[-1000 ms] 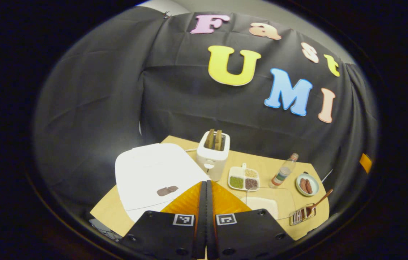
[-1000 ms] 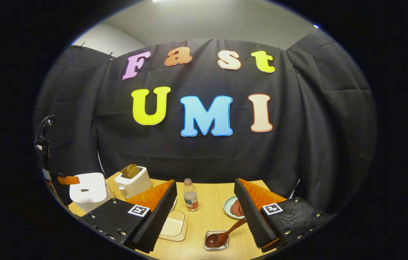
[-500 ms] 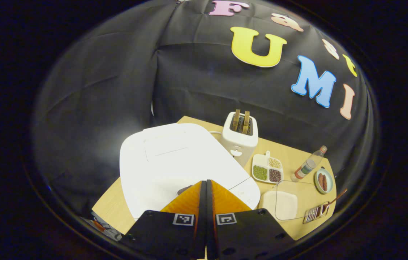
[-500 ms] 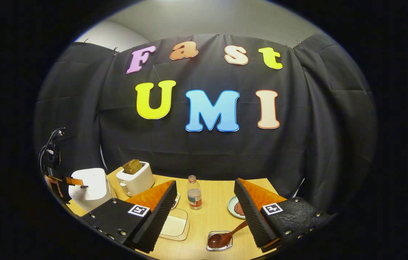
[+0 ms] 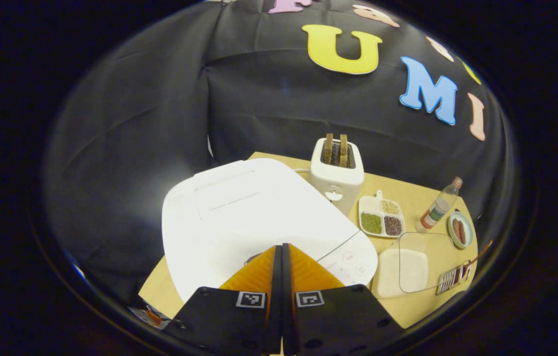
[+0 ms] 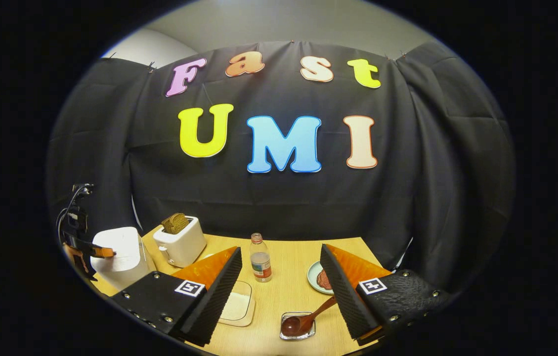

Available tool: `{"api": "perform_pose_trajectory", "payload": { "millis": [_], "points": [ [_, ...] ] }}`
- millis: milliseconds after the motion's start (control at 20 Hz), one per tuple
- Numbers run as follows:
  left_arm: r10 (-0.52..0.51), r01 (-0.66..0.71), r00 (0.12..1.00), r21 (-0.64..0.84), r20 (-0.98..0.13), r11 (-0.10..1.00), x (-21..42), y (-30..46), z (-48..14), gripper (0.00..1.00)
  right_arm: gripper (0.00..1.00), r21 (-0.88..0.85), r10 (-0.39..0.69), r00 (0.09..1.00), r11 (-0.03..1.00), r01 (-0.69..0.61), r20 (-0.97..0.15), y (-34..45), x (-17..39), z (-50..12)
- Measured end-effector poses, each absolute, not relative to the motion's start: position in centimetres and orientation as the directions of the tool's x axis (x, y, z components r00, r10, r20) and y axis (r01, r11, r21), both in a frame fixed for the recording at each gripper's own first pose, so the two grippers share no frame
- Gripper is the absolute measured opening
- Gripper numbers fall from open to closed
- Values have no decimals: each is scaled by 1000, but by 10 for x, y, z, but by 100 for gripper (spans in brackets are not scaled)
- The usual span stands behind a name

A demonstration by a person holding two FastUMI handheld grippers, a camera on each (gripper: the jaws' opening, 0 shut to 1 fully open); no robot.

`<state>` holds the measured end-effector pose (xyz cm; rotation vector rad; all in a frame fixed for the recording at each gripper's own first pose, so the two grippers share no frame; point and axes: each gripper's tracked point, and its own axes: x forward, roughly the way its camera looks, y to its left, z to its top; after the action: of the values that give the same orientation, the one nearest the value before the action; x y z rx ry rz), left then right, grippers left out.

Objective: Close the left gripper, press the button to open the rice cooker; take a wooden spoon from the chopstick holder with the right hand, scoop a spoonful of rice and pour it into the rice cooker, then put the wooden spoon back into the chopstick holder.

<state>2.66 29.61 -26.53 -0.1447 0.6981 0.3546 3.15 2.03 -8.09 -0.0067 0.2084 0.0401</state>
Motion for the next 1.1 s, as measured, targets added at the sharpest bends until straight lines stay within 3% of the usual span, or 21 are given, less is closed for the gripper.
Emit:
{"api": "perform_pose_trajectory", "payload": {
  "millis": [200,300,400,500,700,1100],
  "points": [
    [362,-416,801,-8,-477,909,31,312,-196,10,97,-18,37,980,999,-42,-194,16,29,-77],
    [387,-415,851,-2,-356,910,34,312,-145,21,97,-16,36,980,999,-40,-195,13,28,-78],
    [410,-422,876,8,-252,906,29,307,-96,77,97,-12,33,980,999,-36,-197,10,28,-79],
    [425,-431,885,12,-193,902,25,303,-71,76,97,-6,29,980,1000,-30,-196,7,27,-79],
    [377,-379,922,-13,-89,925,13,258,-46,97,98,-3,21,982,1000,-21,-186,-3,27,-79],
    [271,-271,963,-34,-14,962,3,168,-47,96,97,33,-37,980,998,44,-198,-49,35,-101]
  ]
}}
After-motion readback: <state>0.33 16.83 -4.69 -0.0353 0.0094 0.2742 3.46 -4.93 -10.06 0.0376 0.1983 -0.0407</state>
